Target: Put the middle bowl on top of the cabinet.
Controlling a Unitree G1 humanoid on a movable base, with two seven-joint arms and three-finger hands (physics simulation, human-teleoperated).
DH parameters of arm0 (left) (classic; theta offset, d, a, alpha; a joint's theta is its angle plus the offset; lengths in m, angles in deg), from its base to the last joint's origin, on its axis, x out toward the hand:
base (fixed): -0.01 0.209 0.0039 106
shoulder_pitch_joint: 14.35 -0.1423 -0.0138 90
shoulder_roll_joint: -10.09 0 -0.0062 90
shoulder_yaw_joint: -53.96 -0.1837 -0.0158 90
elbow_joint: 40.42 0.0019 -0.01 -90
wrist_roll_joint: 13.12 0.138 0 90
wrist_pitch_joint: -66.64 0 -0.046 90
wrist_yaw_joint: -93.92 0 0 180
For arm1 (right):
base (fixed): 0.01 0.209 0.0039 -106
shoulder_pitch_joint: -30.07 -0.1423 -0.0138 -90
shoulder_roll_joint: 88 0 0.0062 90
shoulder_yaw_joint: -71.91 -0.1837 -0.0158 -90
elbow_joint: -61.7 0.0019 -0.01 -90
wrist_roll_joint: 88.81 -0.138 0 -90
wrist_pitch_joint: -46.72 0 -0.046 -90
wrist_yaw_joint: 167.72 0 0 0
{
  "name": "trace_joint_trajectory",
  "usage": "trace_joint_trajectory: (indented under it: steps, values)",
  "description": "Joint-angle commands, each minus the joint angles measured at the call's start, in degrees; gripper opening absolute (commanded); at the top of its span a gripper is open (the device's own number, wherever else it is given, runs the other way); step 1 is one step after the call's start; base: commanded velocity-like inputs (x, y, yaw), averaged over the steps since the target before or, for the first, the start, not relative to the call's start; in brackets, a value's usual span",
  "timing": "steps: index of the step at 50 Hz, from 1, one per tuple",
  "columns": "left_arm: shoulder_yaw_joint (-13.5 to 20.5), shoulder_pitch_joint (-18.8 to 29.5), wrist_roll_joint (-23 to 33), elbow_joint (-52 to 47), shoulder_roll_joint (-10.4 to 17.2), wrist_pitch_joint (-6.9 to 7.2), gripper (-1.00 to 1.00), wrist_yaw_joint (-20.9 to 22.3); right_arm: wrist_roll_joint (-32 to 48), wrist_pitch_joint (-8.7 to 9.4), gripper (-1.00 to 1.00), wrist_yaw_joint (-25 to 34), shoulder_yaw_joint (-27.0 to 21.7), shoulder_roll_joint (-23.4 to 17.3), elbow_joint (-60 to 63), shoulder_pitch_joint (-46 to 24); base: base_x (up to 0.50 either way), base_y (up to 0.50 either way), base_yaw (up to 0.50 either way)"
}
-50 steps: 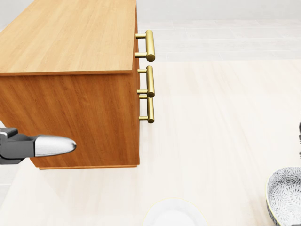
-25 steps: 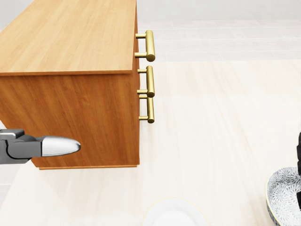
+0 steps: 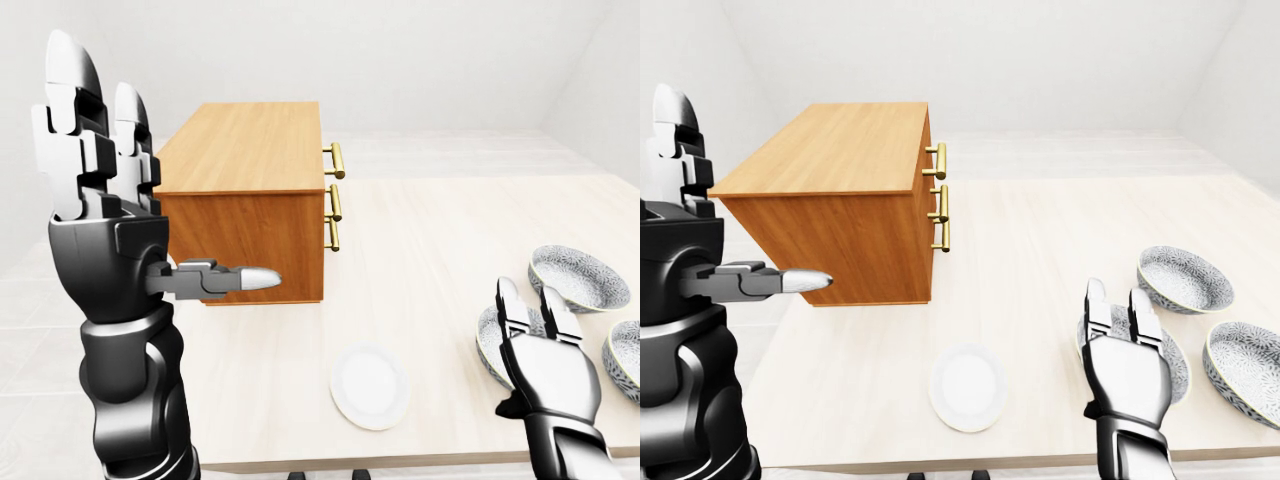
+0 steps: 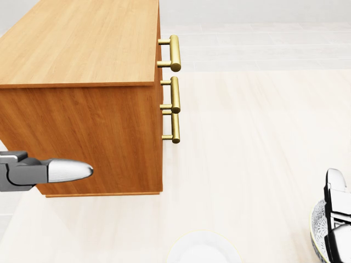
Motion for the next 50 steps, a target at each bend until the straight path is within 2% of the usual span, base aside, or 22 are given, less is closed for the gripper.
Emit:
trace_joint_trajectory:
  steps: [1,34,47,50]
  values:
    - [0.0,-0.2,-0.4,0.0,-0.1,0.00,1.00,-0.2,4.1,0.00,1.00,-2.3,1.9,-0.6,-2.7,0.4,0.00,0.00,0.00]
    - [-0.5,-0.5,-0.4,-0.3,0.1,0.00,1.00,-0.2,0.4,0.00,1.00,-8.1,1.5,-3.4,-11.9,0.0,0.00,0.00,0.00]
    - [-0.7,-0.4,-0.1,-0.2,-0.1,0.00,1.00,0.2,-1.0,0.00,1.00,-10.8,-1.0,-4.7,-16.6,-0.6,0.00,0.00,0.00]
    - [-0.9,-0.4,0.2,0.0,0.0,0.00,1.00,0.3,-0.3,0.52,1.00,-12.1,-0.7,-4.8,-18.9,-1.1,0.00,0.00,0.00]
